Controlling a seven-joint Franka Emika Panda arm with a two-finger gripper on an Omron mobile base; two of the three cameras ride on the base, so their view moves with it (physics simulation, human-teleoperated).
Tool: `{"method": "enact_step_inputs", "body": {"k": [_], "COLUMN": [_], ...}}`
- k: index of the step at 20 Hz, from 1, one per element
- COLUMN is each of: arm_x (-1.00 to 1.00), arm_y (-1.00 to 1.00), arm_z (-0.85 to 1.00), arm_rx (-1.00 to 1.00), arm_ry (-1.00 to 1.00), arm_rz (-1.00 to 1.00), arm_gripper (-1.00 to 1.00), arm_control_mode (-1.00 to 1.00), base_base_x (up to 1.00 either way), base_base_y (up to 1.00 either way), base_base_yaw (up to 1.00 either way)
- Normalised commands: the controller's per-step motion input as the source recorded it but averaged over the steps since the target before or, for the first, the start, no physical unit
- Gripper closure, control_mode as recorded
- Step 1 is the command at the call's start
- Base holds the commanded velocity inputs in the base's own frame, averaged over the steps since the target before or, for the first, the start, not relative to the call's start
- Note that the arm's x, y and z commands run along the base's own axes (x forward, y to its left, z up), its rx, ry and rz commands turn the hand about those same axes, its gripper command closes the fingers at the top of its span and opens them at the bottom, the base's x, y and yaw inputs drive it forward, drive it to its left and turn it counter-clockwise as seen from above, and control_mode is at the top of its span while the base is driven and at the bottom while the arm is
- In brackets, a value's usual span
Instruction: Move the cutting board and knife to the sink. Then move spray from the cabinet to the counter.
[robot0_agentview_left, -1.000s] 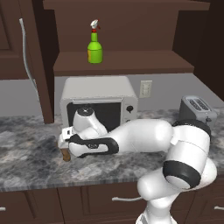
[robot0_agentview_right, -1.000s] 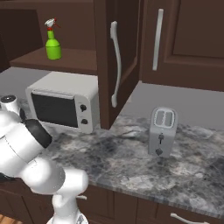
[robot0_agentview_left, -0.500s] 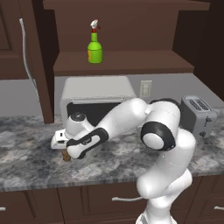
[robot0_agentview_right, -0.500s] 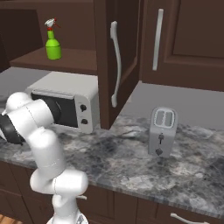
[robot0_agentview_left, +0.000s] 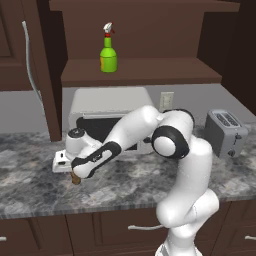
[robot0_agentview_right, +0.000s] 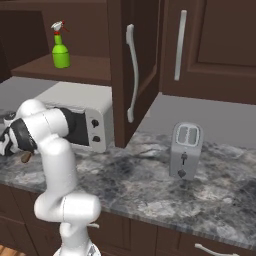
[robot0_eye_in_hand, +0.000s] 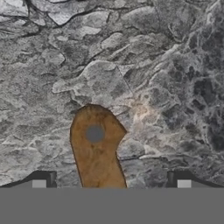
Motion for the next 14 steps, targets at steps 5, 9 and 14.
{"method": "enact_step_inputs", "body": {"k": [5, 9, 14], "arm_x": [0.01, 0.01, 0.03], "arm_y": [0.0, 0.0, 0.01], "arm_z": [-0.41, -0.43, -0.08], "arm_rx": [-0.16, -0.13, -0.03], "arm_ry": [0.06, 0.01, 0.01], "arm_rz": [0.01, 0.05, 0.0], "arm_gripper": [-1.0, -1.0, -1.0], "arm_control_mode": [-1.0, -1.0, -1.0], "base_base_x": [0.0, 0.0, 0.0], "base_base_y": [0.0, 0.0, 0.0], "base_base_yaw": [0.0, 0.0, 0.0]}}
